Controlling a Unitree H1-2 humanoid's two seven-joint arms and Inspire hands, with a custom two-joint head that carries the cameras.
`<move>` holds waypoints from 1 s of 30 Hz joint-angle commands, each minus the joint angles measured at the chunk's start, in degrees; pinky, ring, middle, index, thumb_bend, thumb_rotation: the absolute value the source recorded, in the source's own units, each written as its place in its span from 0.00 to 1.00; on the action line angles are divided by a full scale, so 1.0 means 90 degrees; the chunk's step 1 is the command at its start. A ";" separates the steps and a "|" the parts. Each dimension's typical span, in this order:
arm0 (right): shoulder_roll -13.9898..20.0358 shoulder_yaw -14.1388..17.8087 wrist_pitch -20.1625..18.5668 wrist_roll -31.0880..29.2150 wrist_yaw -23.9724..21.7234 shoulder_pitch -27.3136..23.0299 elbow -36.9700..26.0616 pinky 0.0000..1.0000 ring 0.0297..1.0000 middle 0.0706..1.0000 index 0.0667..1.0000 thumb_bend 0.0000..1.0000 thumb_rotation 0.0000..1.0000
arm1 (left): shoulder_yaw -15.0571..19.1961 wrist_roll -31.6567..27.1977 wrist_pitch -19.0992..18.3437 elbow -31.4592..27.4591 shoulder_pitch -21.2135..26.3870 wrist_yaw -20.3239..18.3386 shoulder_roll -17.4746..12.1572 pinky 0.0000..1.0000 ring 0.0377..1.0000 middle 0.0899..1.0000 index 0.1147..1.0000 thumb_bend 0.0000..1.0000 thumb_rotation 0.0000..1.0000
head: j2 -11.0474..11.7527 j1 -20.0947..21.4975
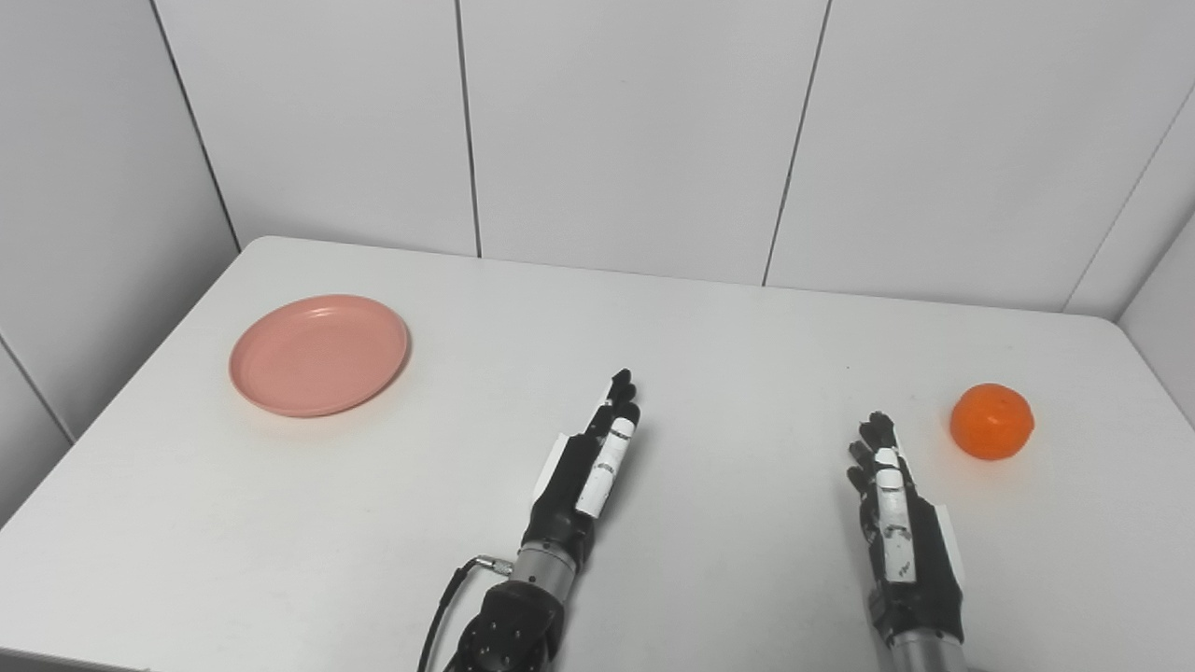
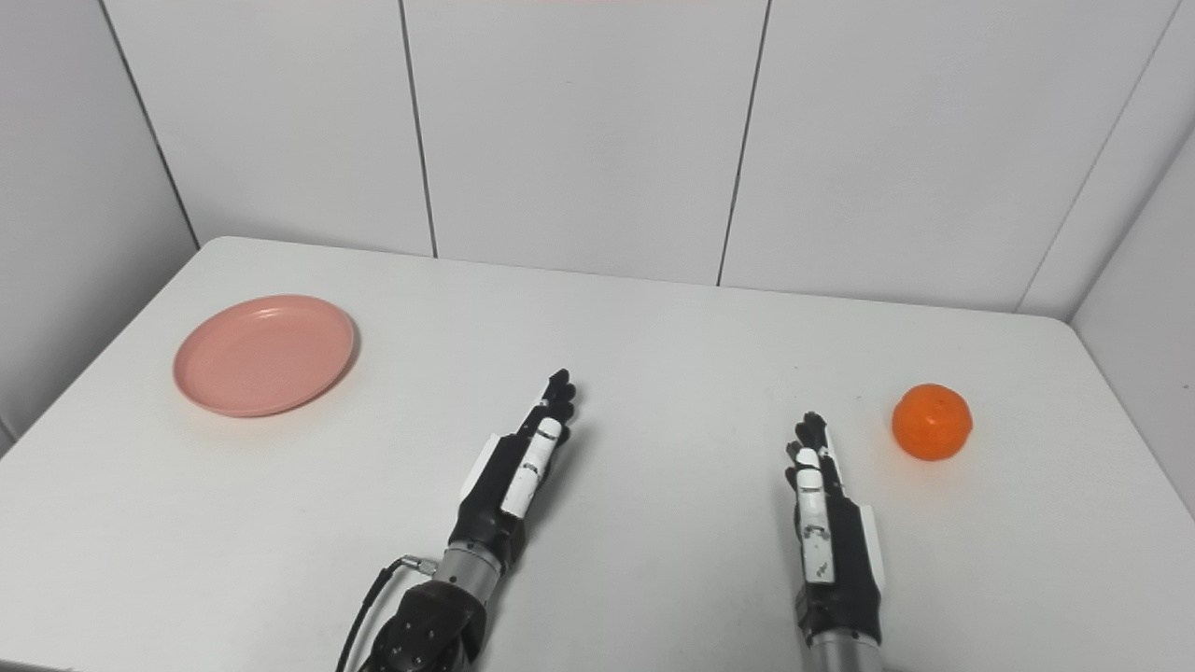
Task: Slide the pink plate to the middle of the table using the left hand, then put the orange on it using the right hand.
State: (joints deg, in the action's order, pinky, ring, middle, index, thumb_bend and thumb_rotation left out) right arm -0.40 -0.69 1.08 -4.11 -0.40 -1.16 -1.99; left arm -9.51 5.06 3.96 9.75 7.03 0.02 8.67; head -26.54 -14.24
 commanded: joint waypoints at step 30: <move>0.0154 0.0110 0.0308 -0.0274 -0.0269 -0.0094 -0.0074 1.00 0.98 0.98 0.98 0.22 1.00 | -0.0087 0.0116 0.0517 0.0674 -0.0019 0.0222 0.0110 1.00 1.00 1.00 1.00 0.48 1.00 | 0.0087 -0.0495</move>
State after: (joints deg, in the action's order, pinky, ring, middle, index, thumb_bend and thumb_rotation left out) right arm 1.01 0.03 3.10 -6.53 -2.67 -1.53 -1.41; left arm -10.71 6.18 7.97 13.84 9.24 1.64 9.67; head -25.75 -18.63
